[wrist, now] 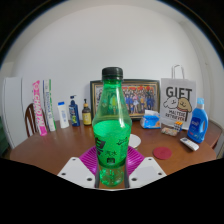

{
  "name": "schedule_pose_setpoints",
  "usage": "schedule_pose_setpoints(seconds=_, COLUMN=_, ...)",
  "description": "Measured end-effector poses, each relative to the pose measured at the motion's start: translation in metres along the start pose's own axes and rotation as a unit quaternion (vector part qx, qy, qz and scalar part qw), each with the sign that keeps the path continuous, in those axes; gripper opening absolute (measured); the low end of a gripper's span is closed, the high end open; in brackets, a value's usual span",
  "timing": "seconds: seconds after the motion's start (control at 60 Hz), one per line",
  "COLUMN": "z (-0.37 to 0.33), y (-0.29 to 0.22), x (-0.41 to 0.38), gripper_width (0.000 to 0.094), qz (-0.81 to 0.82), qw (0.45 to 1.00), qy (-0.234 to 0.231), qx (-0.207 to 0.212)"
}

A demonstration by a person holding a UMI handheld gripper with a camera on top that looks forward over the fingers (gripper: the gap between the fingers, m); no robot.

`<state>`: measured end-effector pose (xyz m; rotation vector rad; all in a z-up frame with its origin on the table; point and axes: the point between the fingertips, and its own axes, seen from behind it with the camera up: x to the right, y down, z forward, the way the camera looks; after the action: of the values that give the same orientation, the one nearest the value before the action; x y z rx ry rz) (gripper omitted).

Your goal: Pour water

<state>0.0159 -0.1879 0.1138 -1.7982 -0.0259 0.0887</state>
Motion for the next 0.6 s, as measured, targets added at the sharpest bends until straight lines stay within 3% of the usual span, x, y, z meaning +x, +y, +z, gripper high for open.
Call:
schedule_pose_setpoints(seconds=0.183, z=0.005, y=-0.076, x=-0.063, gripper_width=0.0327, qz=0.152, qw=0.985, qy=-0.071, qx=0.041)
schedule_pose_setpoints(seconds=0.333, z=0.021, y=-0.122, x=-0.107, gripper_width=0.0329, qz=0.357, qw=0.924, qy=-0.130, qx=0.043)
schedule_pose_setpoints(seconds=0.483, z=0.045, y=-0.135, x=-0.124, gripper_width=0.0329, qz=0.577, qw=0.796, qy=-0.183, qx=0.019)
schedule_pose_setpoints(seconds=0.6, z=0.063, y=-0.127, x=-0.108, gripper_width=0.0329, qz=0.710, qw=0.678, qy=-0.189, qx=0.008)
